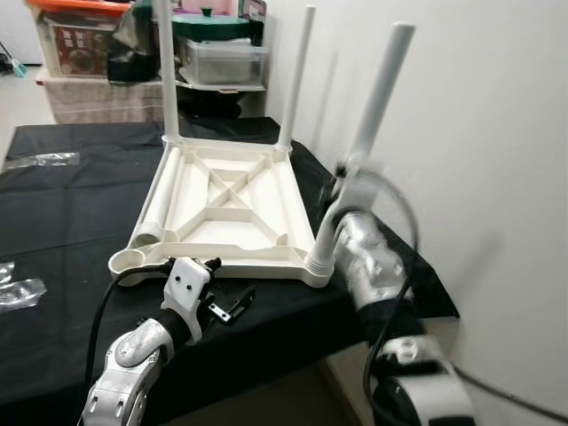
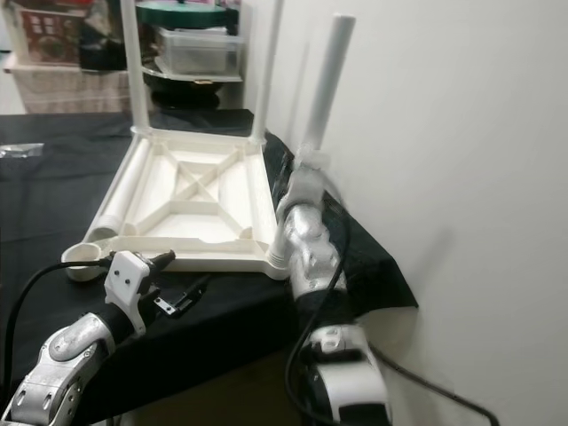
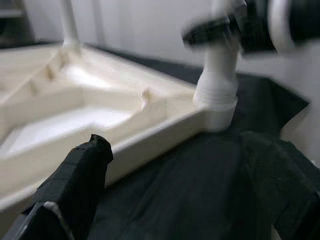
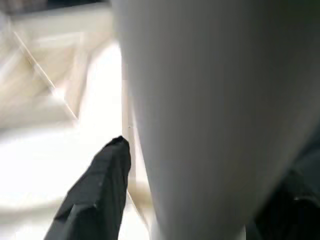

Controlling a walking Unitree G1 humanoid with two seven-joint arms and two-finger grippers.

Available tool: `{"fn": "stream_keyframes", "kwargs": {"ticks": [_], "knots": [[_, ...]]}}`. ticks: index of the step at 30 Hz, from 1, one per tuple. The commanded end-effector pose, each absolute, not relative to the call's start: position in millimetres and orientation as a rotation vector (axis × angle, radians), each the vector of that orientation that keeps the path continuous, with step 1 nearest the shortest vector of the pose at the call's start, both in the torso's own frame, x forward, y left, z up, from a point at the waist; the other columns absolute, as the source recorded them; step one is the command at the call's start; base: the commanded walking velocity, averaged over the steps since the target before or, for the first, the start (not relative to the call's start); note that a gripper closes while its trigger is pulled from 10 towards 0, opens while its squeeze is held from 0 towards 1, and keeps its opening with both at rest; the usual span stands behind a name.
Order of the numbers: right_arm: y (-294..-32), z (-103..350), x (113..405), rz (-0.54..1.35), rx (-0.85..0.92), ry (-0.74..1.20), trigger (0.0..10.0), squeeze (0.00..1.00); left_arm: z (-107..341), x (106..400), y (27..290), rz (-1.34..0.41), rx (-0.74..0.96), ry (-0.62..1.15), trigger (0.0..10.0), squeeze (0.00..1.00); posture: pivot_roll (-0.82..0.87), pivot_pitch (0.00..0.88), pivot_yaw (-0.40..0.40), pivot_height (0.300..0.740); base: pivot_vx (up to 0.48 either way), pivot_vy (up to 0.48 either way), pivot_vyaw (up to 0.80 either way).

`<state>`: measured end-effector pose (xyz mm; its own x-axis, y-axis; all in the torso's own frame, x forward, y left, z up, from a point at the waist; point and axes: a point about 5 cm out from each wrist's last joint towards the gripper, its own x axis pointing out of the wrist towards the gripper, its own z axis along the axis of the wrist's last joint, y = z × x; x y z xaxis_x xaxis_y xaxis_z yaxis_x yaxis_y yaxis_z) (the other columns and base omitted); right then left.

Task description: Building children table

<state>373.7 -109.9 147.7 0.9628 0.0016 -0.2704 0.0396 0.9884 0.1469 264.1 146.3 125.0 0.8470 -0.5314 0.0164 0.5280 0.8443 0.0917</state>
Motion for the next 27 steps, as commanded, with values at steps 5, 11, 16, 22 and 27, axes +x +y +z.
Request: {"fn": "stream_keyframes", "kwargs": {"ticks": [5,11,16,22,27], "knots": [[-129.9,187.1,383.8,0.075,0.228,0.103,10.0,0.0,121.1,263.2,146.5,-0.557,0.081,-0.024,10.0,0.0,0.07,0.0,-0.127,0.74,0.0,0.0,0.0],[-144.7,235.6,384.7,0.461,0.185,-0.109,10.0,0.0,121.3,263.7,146.7,-0.565,0.084,-0.023,10.0,0.0,0.06,0.0,-0.12,0.74,0.0,0.0,0.0],[-148.6,245.7,380.7,0.723,0.111,-0.109,10.0,0.0,121.3,264.2,146.3,-0.566,0.085,-0.023,10.0,0.0,0.07,0.0,-0.125,0.74,0.0,0.0,0.0],[-138.8,239.4,382.2,0.851,0.074,-0.075,8.8,0.0,120.9,262.5,144.0,-0.567,0.081,-0.023,10.0,0.0,0.08,0.0,-0.135,0.74,0.0,0.0,0.0],[-120.9,230.3,381.2,0.926,0.11,-0.061,0.0,0.0,120.9,259.2,147.4,-0.561,0.083,-0.018,10.0,0.0,0.1,0.0,-0.141,0.74,0.0,0.0,0.0]]}}
